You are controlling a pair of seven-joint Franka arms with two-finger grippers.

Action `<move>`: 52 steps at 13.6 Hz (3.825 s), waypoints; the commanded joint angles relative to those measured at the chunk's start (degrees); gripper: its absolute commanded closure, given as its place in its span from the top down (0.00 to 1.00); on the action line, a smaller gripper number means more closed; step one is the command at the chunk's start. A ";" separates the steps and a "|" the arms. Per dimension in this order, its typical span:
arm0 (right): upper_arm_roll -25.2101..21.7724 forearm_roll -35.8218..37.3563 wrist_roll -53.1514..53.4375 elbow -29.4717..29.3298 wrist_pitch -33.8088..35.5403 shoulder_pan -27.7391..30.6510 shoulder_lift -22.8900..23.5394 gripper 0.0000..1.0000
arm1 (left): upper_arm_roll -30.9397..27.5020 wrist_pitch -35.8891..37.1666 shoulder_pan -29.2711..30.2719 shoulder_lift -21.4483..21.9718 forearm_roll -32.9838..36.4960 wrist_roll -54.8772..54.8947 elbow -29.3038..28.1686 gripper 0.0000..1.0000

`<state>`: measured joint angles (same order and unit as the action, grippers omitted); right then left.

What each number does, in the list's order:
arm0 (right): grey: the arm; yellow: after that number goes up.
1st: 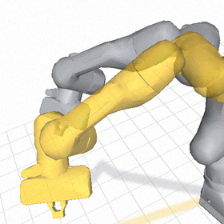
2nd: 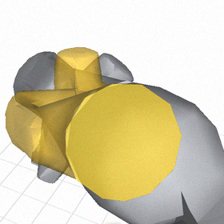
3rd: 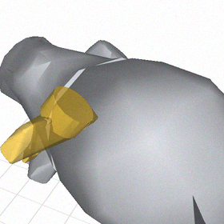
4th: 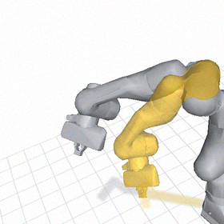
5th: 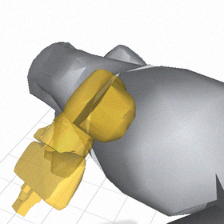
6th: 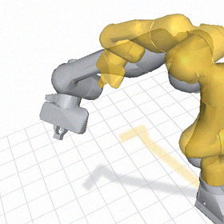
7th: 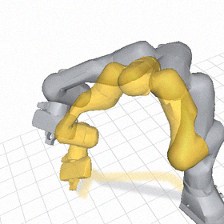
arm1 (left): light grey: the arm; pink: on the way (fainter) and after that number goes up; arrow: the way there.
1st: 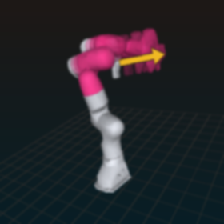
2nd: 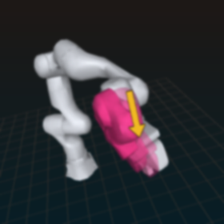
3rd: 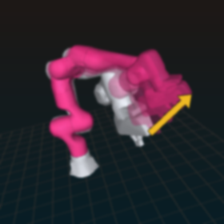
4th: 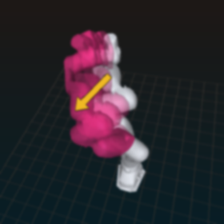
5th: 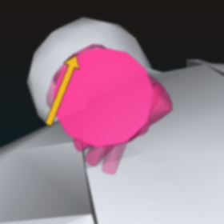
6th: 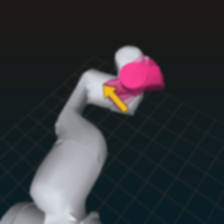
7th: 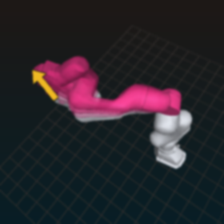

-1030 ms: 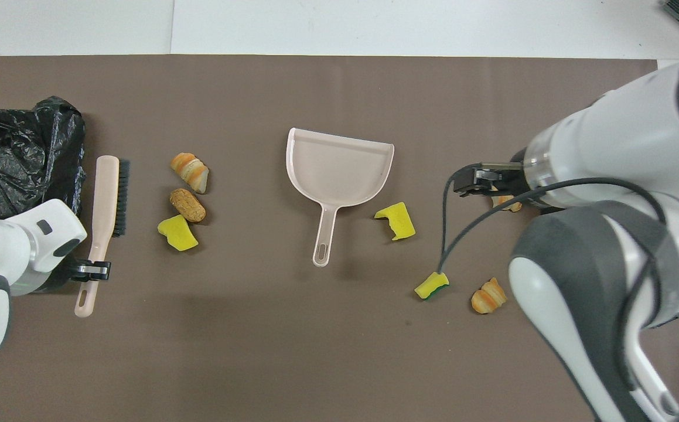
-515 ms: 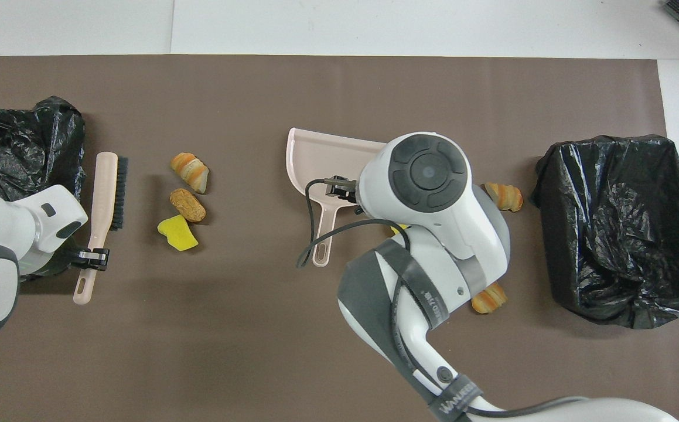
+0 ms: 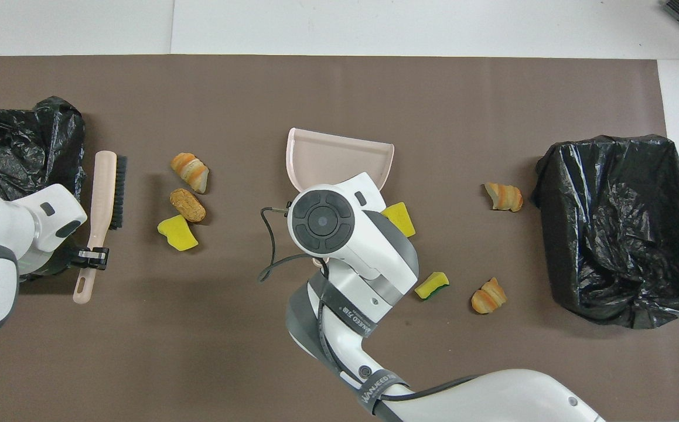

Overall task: Sweep and dump trash in bin
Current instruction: 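Grasp the pink dustpan handle with the right gripper and lift it, then lower the dustpan near the debris while the left gripper brings the brush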

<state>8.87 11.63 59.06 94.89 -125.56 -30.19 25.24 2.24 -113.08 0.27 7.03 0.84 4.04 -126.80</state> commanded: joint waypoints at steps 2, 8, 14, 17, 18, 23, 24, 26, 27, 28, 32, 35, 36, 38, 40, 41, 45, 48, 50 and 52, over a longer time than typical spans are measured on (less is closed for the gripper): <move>-0.16 1.56 1.68 2.58 -1.09 -1.01 -0.89 0.91 | -0.31 -0.39 -0.62 0.00 1.09 -1.14 0.59 0.00; -0.25 1.73 -1.04 4.25 -1.89 -1.19 -1.42 0.30 | -0.31 -0.48 -0.62 -0.09 1.09 -1.14 0.59 0.00; -0.16 3.67 -4.37 3.37 -1.27 -0.93 -2.73 0.00 | -0.31 -0.30 -0.53 -0.62 1.09 -1.31 0.50 0.00; -0.08 2.35 -14.91 3.46 0.74 1.34 -6.94 0.00 | -0.31 -0.82 -0.27 -2.11 1.09 -4.46 1.12 0.00; 0.10 0.78 -18.68 3.46 1.88 2.58 -8.44 0.00 | -0.31 -1.61 -0.53 -2.37 1.09 -7.78 1.12 0.00; -0.08 -3.10 -52.22 3.55 14.62 5.92 -14.24 0.00 | -0.13 -4.69 -0.71 -4.13 0.91 -13.79 0.94 0.00; -0.08 -3.10 -57.51 3.55 15.95 6.36 -14.69 0.00 | -0.13 -4.78 -0.71 -4.13 0.83 -13.79 0.68 0.00; -0.08 -3.10 -65.52 4.16 16.93 6.37 -15.48 0.00 | 0.04 -4.17 -1.05 -3.87 0.83 -13.27 -0.11 0.00; -0.08 -3.10 -69.82 4.51 16.93 6.72 -15.48 0.00 | 0.04 -4.52 -2.54 -3.87 0.83 -13.79 -0.90 0.00; -0.08 -3.10 -76.22 4.95 16.93 7.50 -15.48 0.00 | -0.04 -4.61 -3.86 -4.04 0.83 -13.88 -1.08 0.00; -0.08 -7.49 -98.14 8.63 12.81 13.91 -15.57 0.00 | 0.04 -6.71 -5.01 -4.31 0.83 -13.27 -2.83 0.00; -0.08 -7.50 -101.33 11.45 11.66 13.84 -15.57 0.00 | 0.04 -9.44 -5.71 -5.28 0.83 -13.88 -3.89 0.00; -0.08 -7.50 -101.94 12.07 10.96 14.19 -15.40 0.00 | 0.13 -9.35 -6.06 -5.19 0.83 -13.97 -3.98 0.00; -0.08 -7.50 -105.97 12.42 9.64 14.19 -15.31 0.00 | 0.13 -9.44 -9.48 -4.66 0.74 -14.58 -4.68 0.00; 0.01 -7.58 -108.27 12.69 9.10 13.75 -13.82 0.00 | 0.13 -9.70 -12.91 -4.49 0.48 -16.77 -4.86 0.00; 0.01 -7.85 -108.28 12.86 8.23 13.58 -13.72 0.00 | 0.22 -10.49 -14.14 -4.49 0.39 -17.91 -4.86 0.00; 0.01 -8.64 -110.82 13.57 7.44 13.49 -13.72 0.00 | 0.22 -14.79 -21.09 -7.65 0.30 -26.43 -4.86 0.00; 0.01 -12.15 -111.26 13.74 6.64 13.49 -12.85 0.00 | 0.22 -15.33 -26.52 -7.83 -1.27 -30.40 -3.98 0.00; 0.10 -12.16 -111.87 13.74 4.37 13.14 -12.41 0.00 | 0.22 -15.68 -31.53 -7.56 -4.61 -32.59 -3.72 0.00; 0.01 -12.24 -116.34 13.74 3.83 13.13 -12.14 0.00 | 0.22 -15.86 -34.62 -7.30 -6.11 -32.34 -3.45 0.00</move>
<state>8.83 1.17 -52.44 108.13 -119.90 -17.23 13.12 3.41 -128.37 -31.41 -0.79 -3.86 -28.08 -130.55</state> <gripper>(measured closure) 0.687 0.731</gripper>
